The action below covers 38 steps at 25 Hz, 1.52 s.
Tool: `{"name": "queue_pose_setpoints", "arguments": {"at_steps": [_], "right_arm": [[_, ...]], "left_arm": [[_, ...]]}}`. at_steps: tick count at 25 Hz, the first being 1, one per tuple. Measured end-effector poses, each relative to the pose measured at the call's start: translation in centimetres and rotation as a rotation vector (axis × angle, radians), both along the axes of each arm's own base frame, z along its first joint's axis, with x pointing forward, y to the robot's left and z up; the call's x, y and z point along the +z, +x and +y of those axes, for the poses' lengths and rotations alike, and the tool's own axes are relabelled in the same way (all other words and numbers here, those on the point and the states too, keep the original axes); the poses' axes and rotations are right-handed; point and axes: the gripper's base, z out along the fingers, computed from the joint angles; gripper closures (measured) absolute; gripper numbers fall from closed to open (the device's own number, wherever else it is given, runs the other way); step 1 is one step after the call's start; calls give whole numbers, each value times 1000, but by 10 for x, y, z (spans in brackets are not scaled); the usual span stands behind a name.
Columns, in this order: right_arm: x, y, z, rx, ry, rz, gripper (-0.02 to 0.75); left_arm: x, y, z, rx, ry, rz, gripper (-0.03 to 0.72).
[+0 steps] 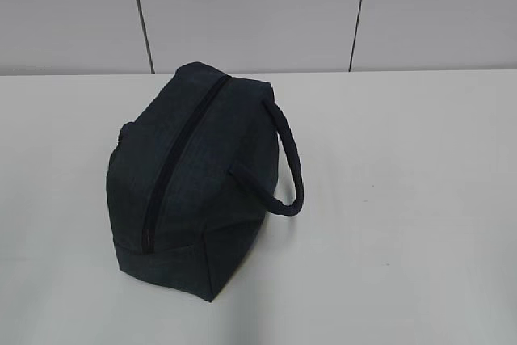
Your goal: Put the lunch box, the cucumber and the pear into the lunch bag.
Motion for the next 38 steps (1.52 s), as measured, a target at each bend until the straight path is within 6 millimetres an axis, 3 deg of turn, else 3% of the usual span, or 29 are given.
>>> {"name": "queue_pose_setpoints", "arguments": {"at_steps": [21, 38], "right_arm": [[2, 1, 0, 3, 4, -39, 262], [-1, 9, 2, 10, 12, -85, 261]], "left_arm": [[0, -7, 2, -1, -4, -62, 214], [0, -7, 2, -2, -4, -62, 312]]}}
